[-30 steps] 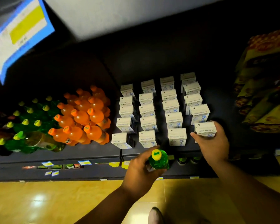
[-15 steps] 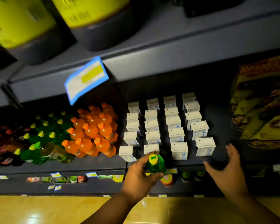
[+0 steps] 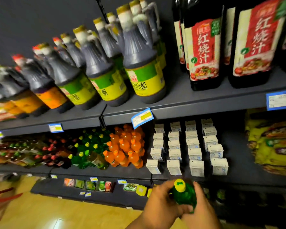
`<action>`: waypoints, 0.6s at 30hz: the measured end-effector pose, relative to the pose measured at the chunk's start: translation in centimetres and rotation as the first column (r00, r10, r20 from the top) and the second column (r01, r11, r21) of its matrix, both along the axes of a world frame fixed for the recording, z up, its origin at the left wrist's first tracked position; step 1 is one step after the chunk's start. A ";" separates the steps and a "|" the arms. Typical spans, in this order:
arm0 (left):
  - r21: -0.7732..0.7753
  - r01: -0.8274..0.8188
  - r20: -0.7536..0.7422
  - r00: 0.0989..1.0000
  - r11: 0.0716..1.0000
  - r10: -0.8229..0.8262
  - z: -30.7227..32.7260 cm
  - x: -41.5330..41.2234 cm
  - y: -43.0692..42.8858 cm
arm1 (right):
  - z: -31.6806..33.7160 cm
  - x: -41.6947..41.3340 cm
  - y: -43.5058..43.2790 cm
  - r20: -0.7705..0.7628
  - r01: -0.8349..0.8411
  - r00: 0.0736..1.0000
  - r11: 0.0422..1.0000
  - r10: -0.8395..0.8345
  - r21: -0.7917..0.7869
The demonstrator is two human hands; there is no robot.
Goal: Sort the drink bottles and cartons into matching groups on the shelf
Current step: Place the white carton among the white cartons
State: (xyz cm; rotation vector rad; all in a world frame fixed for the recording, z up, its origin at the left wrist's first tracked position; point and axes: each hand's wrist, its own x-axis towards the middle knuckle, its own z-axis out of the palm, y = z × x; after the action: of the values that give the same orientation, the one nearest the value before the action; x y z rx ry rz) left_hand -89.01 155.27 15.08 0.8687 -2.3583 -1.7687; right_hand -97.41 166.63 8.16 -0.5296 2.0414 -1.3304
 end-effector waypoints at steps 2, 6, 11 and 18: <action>-0.024 0.015 0.009 1.000 1.000 -0.014 0.4 1.2 -0.1 | 0.9 1.2 -0.6 -0.029 0.009 1.000 0.999 -0.008 0.040; -0.111 0.043 -0.035 0.998 0.993 -0.047 0.4 3.7 -1.5 | 0.1 4.5 -1.2 0.010 0.061 0.998 0.998 -0.061 0.018; -0.114 0.103 -0.076 0.991 0.988 -0.112 0.1 7.5 -5.5 | 1.6 7.5 -4.6 -0.046 0.125 0.991 0.992 -0.126 -0.018; -0.173 -0.011 -0.127 0.992 0.985 -0.012 0.1 17.3 -19.2 | 3.5 12.1 -12.7 -0.126 0.346 0.927 0.935 -0.353 -0.072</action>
State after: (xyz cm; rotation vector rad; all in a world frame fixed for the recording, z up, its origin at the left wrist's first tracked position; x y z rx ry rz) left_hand -71.76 136.09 15.16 0.7088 -2.3850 -1.5394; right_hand -85.35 153.91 11.67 -0.2897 2.2998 -1.5913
